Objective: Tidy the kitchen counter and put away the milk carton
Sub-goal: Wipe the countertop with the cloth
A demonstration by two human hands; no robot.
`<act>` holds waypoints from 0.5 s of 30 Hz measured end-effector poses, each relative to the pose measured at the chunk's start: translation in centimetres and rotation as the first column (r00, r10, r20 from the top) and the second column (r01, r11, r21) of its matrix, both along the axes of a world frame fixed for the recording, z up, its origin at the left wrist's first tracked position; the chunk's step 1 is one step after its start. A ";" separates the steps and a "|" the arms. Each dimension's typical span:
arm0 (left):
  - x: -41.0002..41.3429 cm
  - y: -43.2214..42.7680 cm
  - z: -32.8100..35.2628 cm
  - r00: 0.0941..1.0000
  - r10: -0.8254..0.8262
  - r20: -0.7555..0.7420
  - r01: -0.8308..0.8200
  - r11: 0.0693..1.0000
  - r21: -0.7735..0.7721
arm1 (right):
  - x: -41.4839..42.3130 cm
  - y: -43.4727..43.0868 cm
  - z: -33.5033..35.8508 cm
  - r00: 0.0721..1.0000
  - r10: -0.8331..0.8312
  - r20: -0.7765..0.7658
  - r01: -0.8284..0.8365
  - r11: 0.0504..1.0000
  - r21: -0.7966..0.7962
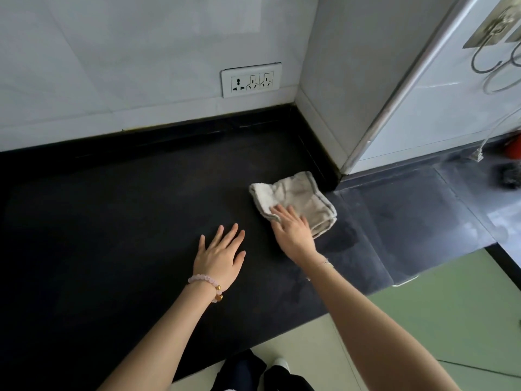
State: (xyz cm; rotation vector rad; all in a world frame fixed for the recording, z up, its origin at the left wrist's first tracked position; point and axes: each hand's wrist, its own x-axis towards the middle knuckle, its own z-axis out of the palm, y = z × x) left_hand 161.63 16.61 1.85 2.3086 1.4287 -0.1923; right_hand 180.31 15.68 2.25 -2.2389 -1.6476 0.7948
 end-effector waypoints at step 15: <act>-0.4 -0.3 -0.1 1.000 -0.025 0.000 0.025 0.999 0.029 | 9.1 -7.3 0.0 0.970 -0.230 0.082 0.232 0.973 -0.011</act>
